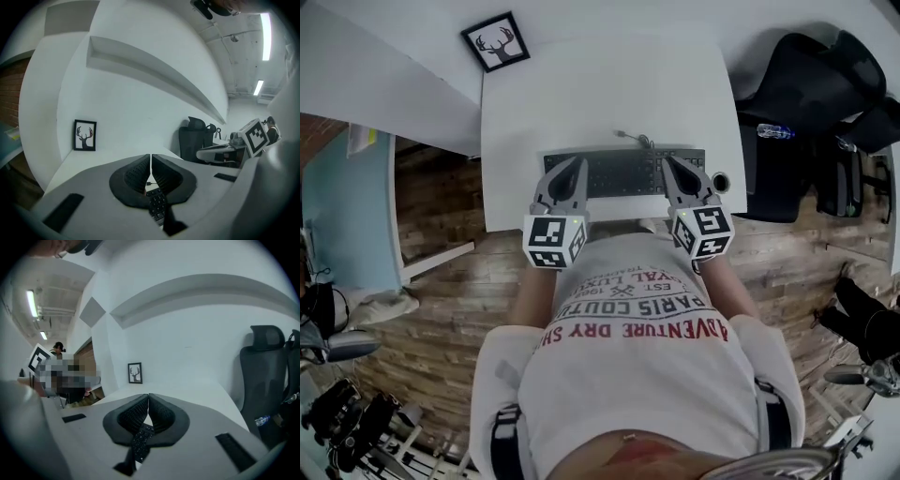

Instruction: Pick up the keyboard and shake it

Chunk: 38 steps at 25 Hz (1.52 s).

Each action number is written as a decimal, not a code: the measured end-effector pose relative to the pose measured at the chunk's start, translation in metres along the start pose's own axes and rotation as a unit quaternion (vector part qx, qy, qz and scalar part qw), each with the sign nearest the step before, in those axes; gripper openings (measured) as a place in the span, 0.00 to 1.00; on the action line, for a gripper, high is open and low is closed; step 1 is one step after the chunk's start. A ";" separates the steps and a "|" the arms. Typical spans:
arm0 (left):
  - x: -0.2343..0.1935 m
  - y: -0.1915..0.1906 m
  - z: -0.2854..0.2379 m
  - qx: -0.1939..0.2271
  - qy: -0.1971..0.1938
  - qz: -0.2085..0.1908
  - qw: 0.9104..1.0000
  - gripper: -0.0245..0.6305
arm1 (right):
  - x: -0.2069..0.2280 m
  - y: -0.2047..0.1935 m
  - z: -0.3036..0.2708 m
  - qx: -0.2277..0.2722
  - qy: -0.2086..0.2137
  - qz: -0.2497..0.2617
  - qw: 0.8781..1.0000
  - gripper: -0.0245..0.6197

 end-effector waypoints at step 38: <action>-0.121 -0.167 -0.089 -0.253 -0.001 0.177 0.951 0.58 | 0.154 -0.164 -0.076 -0.287 0.090 -0.153 0.941 0.48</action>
Point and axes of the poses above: the fingertips, and each gripper's own axes: z backward along the fingers, x to its right, y out of its top, the point moved 5 cm from there along z, backward along the fingers, and after that the axes turned 12 degrees about -x, right-handed, at the moved point
